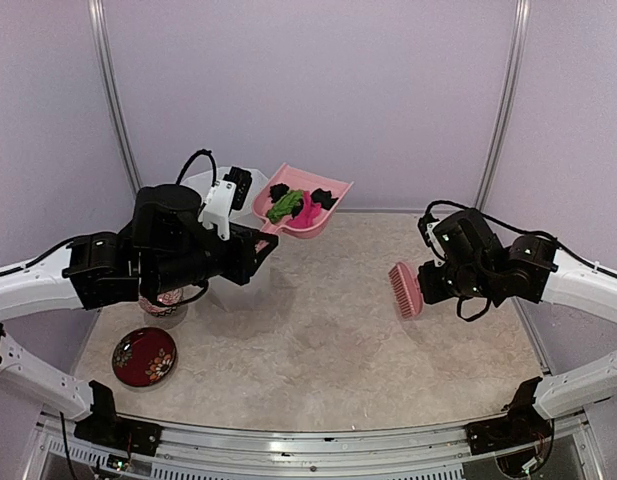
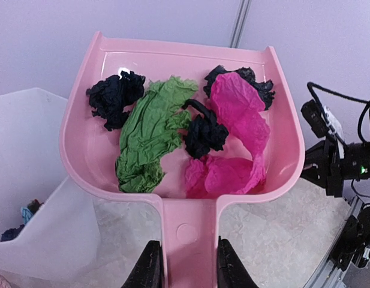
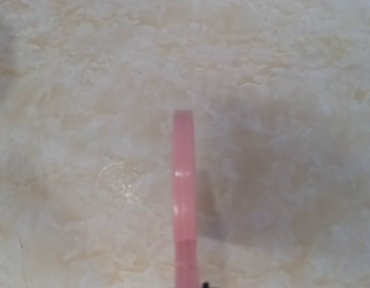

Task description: Sweep away the paper scraps from the table

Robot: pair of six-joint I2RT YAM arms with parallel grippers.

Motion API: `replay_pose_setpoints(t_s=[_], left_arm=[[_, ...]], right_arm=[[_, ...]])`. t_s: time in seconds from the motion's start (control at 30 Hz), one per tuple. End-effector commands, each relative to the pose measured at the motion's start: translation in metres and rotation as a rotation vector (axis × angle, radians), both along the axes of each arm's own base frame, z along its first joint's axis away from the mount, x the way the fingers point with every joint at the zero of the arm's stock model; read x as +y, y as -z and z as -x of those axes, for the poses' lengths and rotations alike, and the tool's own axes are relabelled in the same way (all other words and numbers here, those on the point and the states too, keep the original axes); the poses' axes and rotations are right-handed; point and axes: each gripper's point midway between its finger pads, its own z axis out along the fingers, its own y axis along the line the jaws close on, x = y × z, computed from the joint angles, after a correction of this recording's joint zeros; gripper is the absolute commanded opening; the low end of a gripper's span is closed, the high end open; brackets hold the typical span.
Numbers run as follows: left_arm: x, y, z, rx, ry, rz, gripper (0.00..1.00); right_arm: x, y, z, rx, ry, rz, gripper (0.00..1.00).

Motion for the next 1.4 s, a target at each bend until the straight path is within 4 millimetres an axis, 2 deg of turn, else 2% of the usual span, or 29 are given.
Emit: replay_pose_setpoints(t_s=[0.0, 0.17, 0.3, 0.5, 0.77, 0.93, 1.13, 1.2, 1.37], left_arm=[[0.024, -0.039, -0.010, -0.027, -0.025, 0.050, 0.00], [0.051, -0.060, -0.033, 0.010, -0.041, 0.147, 0.00], [0.060, -0.068, -0.045, 0.075, 0.005, 0.221, 0.00], [0.072, -0.067, -0.057, 0.166, 0.041, 0.311, 0.00], [0.094, -0.060, -0.064, 0.311, 0.133, 0.523, 0.00], [0.103, -0.052, -0.065, 0.420, 0.222, 0.666, 0.00], [0.114, -0.054, -0.065, 0.484, 0.294, 0.806, 0.00], [0.126, -0.054, -0.069, 0.500, 0.288, 0.859, 0.00], [0.134, -0.051, -0.073, 0.578, 0.297, 0.952, 0.00]], right_arm=[[0.010, 0.003, -0.012, -0.017, -0.004, -0.068, 0.00], [0.016, 0.011, -0.016, -0.007, -0.034, -0.058, 0.00], [0.018, 0.013, -0.018, -0.004, -0.043, -0.052, 0.00], [0.020, 0.016, -0.018, 0.003, -0.048, -0.049, 0.00], [0.019, 0.016, -0.017, 0.003, -0.050, -0.057, 0.00], [0.019, 0.016, -0.016, 0.004, -0.052, -0.063, 0.00], [0.018, 0.018, -0.014, 0.004, -0.049, -0.072, 0.00], [0.018, 0.019, -0.014, 0.005, -0.048, -0.074, 0.00], [0.017, 0.022, -0.013, 0.011, -0.046, -0.077, 0.00]])
